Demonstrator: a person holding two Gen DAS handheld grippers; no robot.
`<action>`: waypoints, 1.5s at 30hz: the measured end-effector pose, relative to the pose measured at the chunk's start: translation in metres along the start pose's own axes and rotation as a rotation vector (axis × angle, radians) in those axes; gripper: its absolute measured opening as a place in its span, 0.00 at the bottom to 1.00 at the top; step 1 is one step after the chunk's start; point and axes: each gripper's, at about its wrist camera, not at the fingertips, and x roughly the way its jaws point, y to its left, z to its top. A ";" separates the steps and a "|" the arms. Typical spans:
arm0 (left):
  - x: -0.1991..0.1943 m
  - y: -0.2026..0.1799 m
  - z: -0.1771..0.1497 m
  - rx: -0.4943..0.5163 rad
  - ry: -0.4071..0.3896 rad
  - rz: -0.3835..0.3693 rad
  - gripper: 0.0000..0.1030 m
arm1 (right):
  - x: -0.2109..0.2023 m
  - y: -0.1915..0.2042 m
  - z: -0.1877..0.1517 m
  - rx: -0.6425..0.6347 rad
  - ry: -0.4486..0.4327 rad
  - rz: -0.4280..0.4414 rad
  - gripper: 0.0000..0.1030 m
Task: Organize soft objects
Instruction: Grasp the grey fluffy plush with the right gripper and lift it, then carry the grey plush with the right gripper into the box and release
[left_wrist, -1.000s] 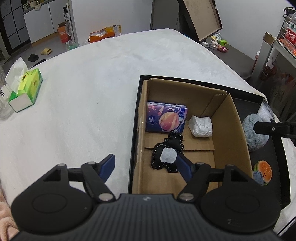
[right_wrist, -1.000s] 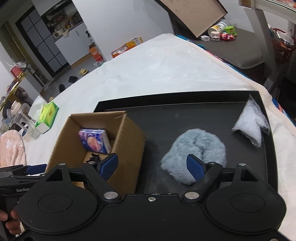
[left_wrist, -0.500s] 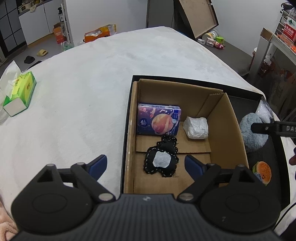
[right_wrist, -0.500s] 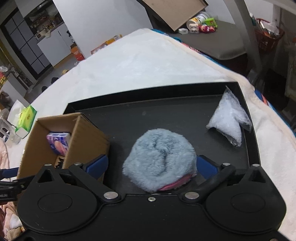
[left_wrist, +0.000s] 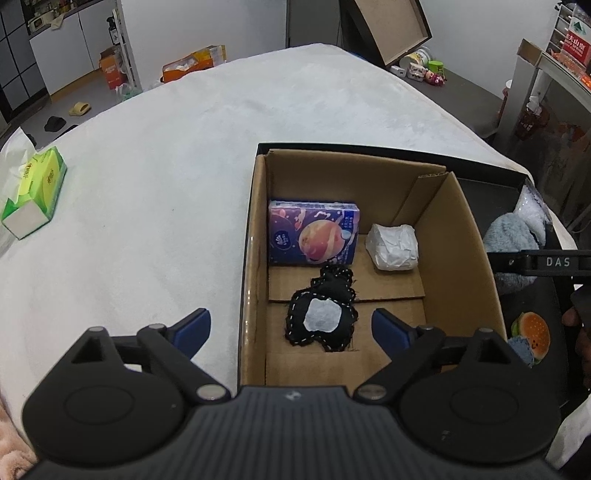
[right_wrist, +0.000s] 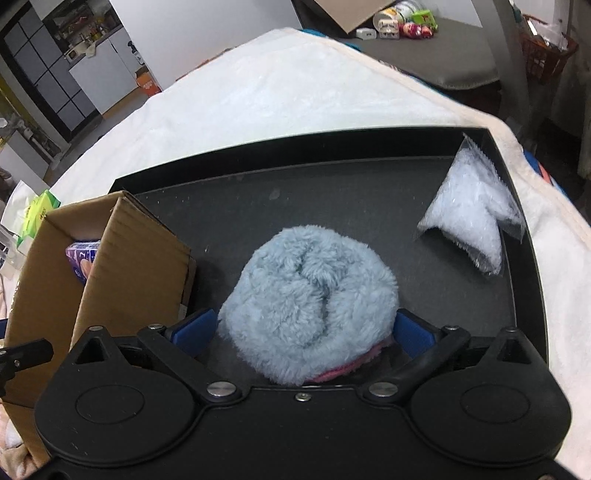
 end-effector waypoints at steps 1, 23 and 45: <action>0.001 0.000 0.000 -0.001 0.004 0.001 0.95 | -0.001 0.000 0.000 -0.006 -0.007 0.002 0.94; -0.009 0.002 0.002 -0.016 -0.018 -0.048 0.95 | -0.031 0.001 0.003 -0.038 -0.057 -0.011 0.65; -0.022 0.023 -0.009 -0.072 -0.040 -0.120 0.92 | -0.085 0.059 0.027 -0.089 -0.176 0.058 0.65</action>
